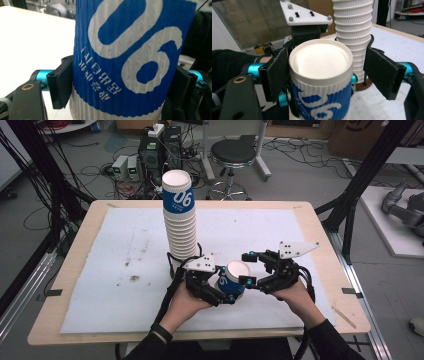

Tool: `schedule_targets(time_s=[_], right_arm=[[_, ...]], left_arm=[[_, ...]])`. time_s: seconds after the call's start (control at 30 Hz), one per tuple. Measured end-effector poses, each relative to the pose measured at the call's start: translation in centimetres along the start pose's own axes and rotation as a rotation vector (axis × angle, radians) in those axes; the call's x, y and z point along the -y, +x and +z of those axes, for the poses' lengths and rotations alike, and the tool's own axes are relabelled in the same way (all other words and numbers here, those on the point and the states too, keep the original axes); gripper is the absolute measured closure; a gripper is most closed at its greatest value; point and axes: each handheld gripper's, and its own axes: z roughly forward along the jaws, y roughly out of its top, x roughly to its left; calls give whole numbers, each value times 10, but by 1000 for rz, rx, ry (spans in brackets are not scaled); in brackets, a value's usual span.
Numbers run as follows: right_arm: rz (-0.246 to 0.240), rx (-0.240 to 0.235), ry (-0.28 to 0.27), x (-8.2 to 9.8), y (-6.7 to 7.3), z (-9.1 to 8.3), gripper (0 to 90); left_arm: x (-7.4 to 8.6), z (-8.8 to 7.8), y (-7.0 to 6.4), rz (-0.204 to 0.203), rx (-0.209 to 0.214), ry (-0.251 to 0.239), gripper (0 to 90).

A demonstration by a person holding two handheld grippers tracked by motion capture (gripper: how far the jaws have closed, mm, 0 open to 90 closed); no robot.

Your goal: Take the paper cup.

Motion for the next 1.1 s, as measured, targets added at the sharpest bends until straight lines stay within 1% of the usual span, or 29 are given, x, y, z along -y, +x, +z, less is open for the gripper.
schedule_targets(time_s=[0.03, 0.1, 0.13, 0.17, 0.2, 0.27, 0.3, 0.37, 0.43, 0.47, 0.53, 0.57, 0.6, 0.7, 0.8, 0.83, 0.87, 0.9, 0.93, 1.0, 1.03, 1.07, 1.1], right_arm=[[-3, 0, 21, -2, 1, -1, 214], [-27, 18, 57, -6, 3, -2, 214], [-30, 23, 65, -7, 4, -2, 215], [-31, 22, 74, -8, 5, -1, 215], [-35, 17, 74, -8, 6, 0, 214], [-24, 6, 91, -7, 7, 2, 215], [-26, 6, 115, -6, 8, 5, 215], [-30, 16, 140, -4, 8, 10, 215], [-28, 0, 148, -3, 8, 14, 219], [-22, 0, 156, -3, 9, 15, 237], [-37, 10, 164, -2, 9, 16, 293], [-33, 15, 166, -2, 8, 15, 302], [-31, 11, 161, -2, 6, 14, 302], [-32, 11, 162, -2, 6, 13, 298], [-31, 9, 165, -2, 6, 14, 284], [-16, 8, 183, -1, 6, 15, 278], [-18, 7, 187, 0, 5, 16, 278], [-4, 8, 190, 0, 5, 15, 283], [-27, 8, 179, 0, 5, 15, 285], [-24, 8, 176, -1, 6, 15, 288], [-33, 6, 163, -1, 4, 14, 292], [-27, 4, 159, -1, 4, 13, 293], [-14, 1, 149, -1, 3, 12, 293]], left_arm=[[-1, -1, 0, 3, -3, 14, 207], [-4, -1, -2, 18, -20, 49, 210], [-4, -1, -2, 18, -20, 49, 210], [-6, 0, -3, 32, -32, 85, 210], [-6, 0, -3, 32, -32, 85, 214], [-9, 1, -6, 72, -57, 145, 214], [-9, 2, -7, 78, -66, 158, 214], [-10, 3, -7, 82, -65, 179, 216], [-10, 4, -7, 87, -64, 181, 217], [-10, 4, -8, 86, -63, 191, 216], [-10, 4, -8, 86, -62, 191, 216], [-10, 3, -8, 86, -63, 187, 216], [-10, 3, -8, 86, -62, 186, 216], [-11, 3, -8, 90, -64, 190, 216], [-11, 2, -9, 90, -69, 184, 217], [-12, 0, -8, 96, -72, 173, 217], [-12, -1, -8, 95, -73, 177, 219], [-13, -1, -8, 98, -72, 180, 219], [-13, -2, -9, 102, -75, 177, 219], [-13, -3, -9, 110, -81, 172, 219], [-14, -4, -9, 119, -90, 160, 207], [-13, -5, -10, 125, -95, 143, 199], [-13, -5, -10, 125, -95, 143, 189]])
